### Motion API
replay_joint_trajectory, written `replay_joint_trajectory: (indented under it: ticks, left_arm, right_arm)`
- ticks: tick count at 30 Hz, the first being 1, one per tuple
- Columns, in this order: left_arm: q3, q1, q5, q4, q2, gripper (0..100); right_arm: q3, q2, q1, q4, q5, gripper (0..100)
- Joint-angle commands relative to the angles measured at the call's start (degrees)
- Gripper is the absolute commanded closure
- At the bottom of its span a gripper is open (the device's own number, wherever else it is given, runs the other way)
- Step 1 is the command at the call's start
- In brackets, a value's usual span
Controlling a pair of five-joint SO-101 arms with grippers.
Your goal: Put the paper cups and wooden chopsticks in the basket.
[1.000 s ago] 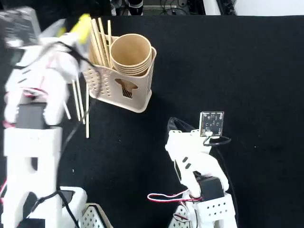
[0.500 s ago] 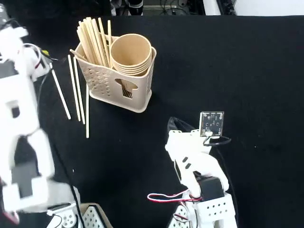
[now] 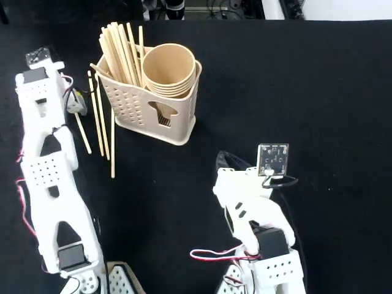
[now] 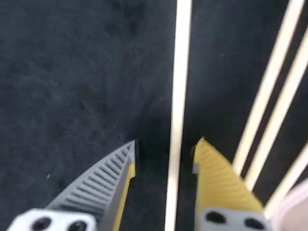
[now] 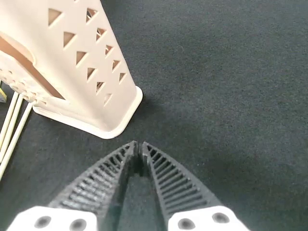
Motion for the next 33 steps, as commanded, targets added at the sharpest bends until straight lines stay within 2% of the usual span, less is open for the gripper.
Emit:
replay_joint_trajectory:
  ticks: [1, 2, 3, 4, 13, 15, 18, 24, 28, 33]
  left_arm:
    - [-21.7, 0.0, -0.8, 7.2, 7.1, 92]
    - [-27.0, 0.0, -0.8, 9.0, 9.0, 97]
    - [-30.4, 0.0, -0.8, 10.3, 10.1, 97]
    - [-29.5, 0.0, -0.8, 10.7, 10.5, 95]
    - [-27.2, -2.0, -0.6, 12.7, -1.0, 97]
    - [-22.6, -2.4, -0.6, 12.8, -5.3, 97]
    - [-9.4, -2.5, -0.6, 12.8, -16.4, 97]
    - [29.1, 2.1, -2.9, 10.6, -48.4, 97]
    - [50.2, 5.1, -4.6, 0.6, -68.7, 97]
    - [76.4, 6.9, -4.6, -17.6, -93.9, 97]
  right_arm:
    - [-0.1, -2.9, -0.5, 0.0, -0.6, 98.6]
    - [-0.1, -2.9, -0.5, 0.0, -0.6, 98.6]
    - [-0.1, -2.9, -0.5, 0.0, -0.6, 98.6]
    - [-0.1, -2.9, -0.5, 0.0, -0.6, 98.6]
    - [-0.1, -2.9, -0.5, 0.1, -0.6, 98.6]
    - [-0.1, -2.9, -0.5, 0.1, -0.6, 98.6]
    - [-0.1, -2.9, -0.5, 0.1, -0.6, 98.6]
    - [-0.1, -2.9, -0.5, 0.1, -0.6, 98.6]
    - [-0.1, -2.9, -0.5, 0.1, -0.6, 98.6]
    - [-0.1, -2.9, -0.5, 0.1, -0.6, 98.6]
